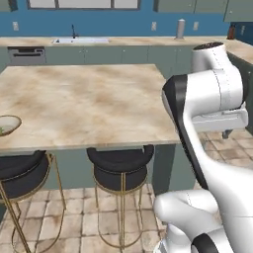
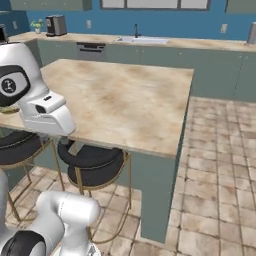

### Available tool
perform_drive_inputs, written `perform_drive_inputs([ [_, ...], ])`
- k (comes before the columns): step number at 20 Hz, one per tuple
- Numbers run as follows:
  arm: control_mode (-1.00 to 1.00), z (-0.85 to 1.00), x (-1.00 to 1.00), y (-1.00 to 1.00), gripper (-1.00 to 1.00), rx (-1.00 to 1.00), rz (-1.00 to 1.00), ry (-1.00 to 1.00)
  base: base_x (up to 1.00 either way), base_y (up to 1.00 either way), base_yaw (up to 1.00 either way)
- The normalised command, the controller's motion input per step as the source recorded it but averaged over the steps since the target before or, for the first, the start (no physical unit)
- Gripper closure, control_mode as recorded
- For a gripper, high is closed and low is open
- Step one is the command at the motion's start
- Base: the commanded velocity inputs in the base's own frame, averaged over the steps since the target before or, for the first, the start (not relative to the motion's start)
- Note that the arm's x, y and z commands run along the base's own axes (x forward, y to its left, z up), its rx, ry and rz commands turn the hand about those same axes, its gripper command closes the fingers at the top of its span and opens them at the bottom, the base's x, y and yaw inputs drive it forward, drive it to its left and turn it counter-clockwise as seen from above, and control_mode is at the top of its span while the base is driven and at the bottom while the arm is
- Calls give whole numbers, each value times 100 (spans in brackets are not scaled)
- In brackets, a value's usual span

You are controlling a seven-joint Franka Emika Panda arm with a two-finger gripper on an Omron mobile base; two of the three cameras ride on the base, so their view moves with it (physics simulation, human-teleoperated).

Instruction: There is a bowl on the dining counter. Grab a lemon wedge from the fridge and place it in the bowl. Then get the liquor bottle and glass cup from the cabinet and place them next to the bowl.

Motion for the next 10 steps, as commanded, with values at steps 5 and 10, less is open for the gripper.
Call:
perform_drive_inputs([
  [5,100,0,0,0,-100,0,0,0,38,-100,-2],
  [10,100,0,0,0,-100,0,0,0,43,-100,3],
])
